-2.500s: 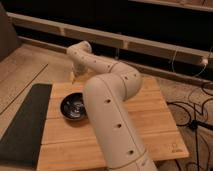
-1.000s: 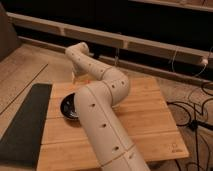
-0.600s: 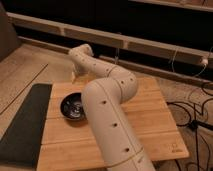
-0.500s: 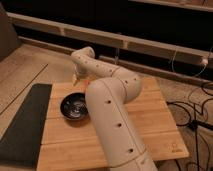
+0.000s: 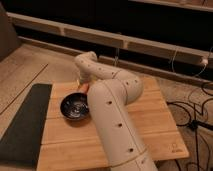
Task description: Place the pepper in the ceramic bowl
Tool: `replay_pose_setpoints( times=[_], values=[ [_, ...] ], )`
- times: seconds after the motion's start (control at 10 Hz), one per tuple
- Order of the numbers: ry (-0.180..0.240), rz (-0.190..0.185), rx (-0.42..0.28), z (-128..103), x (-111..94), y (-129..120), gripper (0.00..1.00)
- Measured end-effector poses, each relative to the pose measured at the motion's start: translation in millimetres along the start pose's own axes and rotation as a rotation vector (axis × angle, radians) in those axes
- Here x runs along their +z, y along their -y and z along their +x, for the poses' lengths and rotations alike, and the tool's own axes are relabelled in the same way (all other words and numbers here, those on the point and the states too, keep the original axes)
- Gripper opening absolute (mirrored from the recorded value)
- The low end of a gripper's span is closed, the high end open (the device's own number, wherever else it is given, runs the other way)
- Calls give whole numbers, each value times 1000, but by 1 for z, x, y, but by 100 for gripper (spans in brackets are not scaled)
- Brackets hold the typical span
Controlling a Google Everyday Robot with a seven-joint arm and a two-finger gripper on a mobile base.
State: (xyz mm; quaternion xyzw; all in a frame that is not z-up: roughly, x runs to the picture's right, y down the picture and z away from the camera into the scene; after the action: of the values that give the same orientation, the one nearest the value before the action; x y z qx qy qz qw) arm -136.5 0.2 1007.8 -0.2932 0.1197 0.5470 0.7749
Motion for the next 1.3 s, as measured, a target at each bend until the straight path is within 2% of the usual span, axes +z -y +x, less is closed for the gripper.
replay_pose_setpoints(
  times=[0.1,0.4,0.6,0.8,0.9,1.1,1.3],
  values=[
    [-13,2,-19,1,4,-3,49],
    [-15,12,-60,-3,7,-8,19],
    [-12,13,-58,-5,7,-6,18],
    [14,10,-42,-12,-1,-3,18],
    [44,9,-31,-19,-12,0,18],
    [115,17,-43,-35,-46,-1,18],
    [140,19,-84,-36,-69,-17,18]
  ],
)
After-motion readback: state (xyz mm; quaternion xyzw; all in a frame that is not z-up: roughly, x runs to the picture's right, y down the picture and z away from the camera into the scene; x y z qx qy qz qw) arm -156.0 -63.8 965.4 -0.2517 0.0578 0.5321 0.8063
